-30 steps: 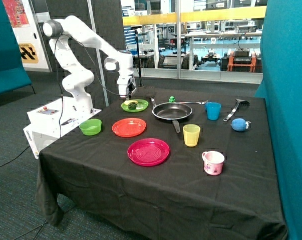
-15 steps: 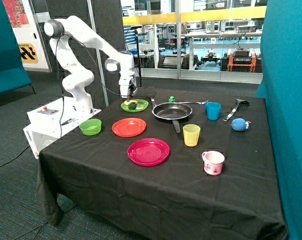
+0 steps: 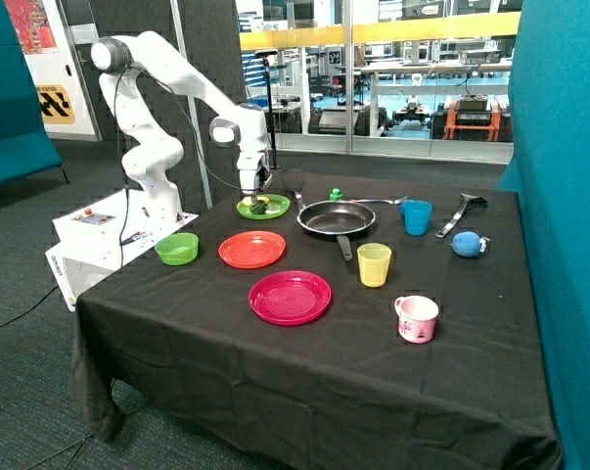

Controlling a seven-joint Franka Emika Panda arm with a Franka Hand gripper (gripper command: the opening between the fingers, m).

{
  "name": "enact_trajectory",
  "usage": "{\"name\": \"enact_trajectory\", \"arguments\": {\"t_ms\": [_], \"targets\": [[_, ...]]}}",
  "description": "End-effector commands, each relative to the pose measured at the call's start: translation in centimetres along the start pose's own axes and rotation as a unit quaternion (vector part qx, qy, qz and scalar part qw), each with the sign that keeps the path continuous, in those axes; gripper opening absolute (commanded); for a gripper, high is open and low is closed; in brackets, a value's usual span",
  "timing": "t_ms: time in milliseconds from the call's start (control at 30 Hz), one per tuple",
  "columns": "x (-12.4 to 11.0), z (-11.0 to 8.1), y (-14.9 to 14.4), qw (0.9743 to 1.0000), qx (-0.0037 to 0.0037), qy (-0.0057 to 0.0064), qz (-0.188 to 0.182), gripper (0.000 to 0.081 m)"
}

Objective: Cook the vegetables

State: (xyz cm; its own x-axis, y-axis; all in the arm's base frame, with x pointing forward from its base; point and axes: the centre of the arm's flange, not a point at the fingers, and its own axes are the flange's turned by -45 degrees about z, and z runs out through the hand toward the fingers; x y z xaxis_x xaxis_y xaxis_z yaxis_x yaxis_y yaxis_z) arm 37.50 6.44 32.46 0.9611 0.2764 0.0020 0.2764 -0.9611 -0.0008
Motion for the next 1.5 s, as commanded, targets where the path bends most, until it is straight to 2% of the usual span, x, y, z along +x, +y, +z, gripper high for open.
{"name": "enact_trajectory", "arguments": {"t_ms": [0, 267, 733, 1167, 1267, 1300, 1333, 1367, 1467], "targets": [[0.0, 1.0, 0.1, 1.0000, -0.00041, -0.0010, -0.002, 0.0781], [-0.6, 1.8, 1.0, 1.0000, -0.00041, -0.0010, 0.001, 0.0805], [-0.4, 3.0, 1.7, 1.0000, -0.00042, -0.0010, 0.006, 0.0735], [0.1, 3.5, 1.3, 1.0000, -0.00042, -0.0010, 0.003, 0.0710], [0.3, 3.5, 1.2, 1.0000, -0.00042, -0.0010, 0.001, 0.0658], [0.3, 3.5, 1.1, 1.0000, -0.00041, -0.0010, 0.000, 0.0678], [0.4, 3.5, 1.1, 1.0000, -0.00041, -0.0010, -0.001, 0.0656], [0.4, 3.5, 1.0, 1.0000, -0.00041, -0.0010, -0.001, 0.0675], [0.6, 3.5, 0.9, 1.0000, -0.00041, -0.0010, -0.003, 0.0669]]}}
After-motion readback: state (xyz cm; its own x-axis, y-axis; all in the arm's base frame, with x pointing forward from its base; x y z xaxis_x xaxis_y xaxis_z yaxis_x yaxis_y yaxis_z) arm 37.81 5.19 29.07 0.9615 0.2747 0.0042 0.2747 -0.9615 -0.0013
